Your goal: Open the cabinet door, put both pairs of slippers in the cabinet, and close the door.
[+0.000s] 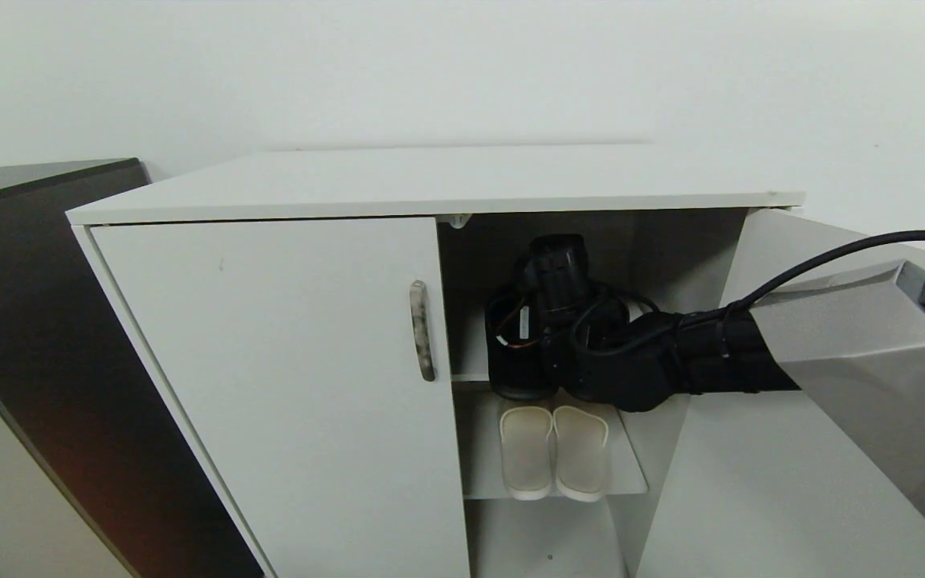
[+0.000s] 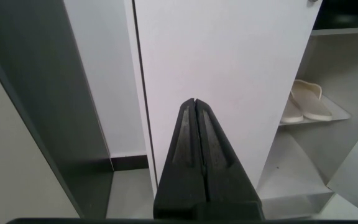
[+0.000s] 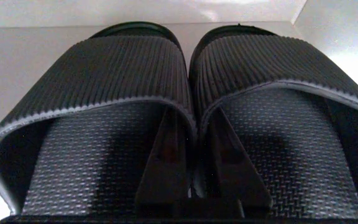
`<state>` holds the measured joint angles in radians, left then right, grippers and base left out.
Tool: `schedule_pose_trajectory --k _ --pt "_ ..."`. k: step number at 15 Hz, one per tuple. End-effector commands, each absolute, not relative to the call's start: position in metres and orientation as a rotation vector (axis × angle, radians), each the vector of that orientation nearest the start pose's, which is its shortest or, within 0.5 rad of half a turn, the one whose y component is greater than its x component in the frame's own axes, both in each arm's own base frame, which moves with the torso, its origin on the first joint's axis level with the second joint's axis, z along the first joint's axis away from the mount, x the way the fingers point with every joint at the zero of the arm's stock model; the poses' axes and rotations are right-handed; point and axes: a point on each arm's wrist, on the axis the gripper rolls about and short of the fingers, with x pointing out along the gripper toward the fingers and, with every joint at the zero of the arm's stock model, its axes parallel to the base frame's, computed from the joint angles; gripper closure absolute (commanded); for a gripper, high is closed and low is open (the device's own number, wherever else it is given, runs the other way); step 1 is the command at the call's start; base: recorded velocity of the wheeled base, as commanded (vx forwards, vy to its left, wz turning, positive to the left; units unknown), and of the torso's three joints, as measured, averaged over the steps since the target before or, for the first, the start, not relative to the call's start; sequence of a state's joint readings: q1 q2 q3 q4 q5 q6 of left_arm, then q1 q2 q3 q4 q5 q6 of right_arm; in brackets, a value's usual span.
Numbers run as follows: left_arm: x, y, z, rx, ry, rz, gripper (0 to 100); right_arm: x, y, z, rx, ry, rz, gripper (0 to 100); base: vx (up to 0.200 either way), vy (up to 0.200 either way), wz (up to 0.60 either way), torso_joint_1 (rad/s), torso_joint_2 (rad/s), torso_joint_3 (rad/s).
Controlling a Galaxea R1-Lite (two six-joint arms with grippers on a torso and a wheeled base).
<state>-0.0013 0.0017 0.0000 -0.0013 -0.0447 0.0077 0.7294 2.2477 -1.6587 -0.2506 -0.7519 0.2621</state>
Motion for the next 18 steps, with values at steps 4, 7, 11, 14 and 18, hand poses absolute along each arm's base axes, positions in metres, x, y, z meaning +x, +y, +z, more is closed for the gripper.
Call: schedule_pose_trajectory --k 4,7,11,14,18 --pt "-0.023 -0.001 0.076 0.008 0.0 -0.046 100 0.36 0.3 0.161 0.024 0.254 -0.058 100 0.0 0.0 0.0 0.0 0.0 0.0" --pt "-0.023 -0.001 0.076 0.008 0.0 -0.046 100 0.358 0.301 0.162 0.023 0.255 -0.055 0 0.0 0.0 0.0 0.0 0.0 0.0" --pt "-0.023 -0.001 0.076 0.008 0.0 -0.046 100 0.331 0.296 0.175 0.017 0.257 -0.033 0 0.0 0.0 0.0 0.0 0.0 0.0" --pt "-0.023 -0.001 0.076 0.008 0.0 -0.046 100 0.29 0.29 0.189 0.003 0.255 -0.014 0 0.0 0.0 0.0 0.0 0.0 0.0" --pt "-0.023 -0.001 0.076 0.008 0.0 -0.046 100 0.234 0.285 0.178 -0.012 0.245 0.075 0 0.0 0.0 0.0 0.0 0.0 0.0"
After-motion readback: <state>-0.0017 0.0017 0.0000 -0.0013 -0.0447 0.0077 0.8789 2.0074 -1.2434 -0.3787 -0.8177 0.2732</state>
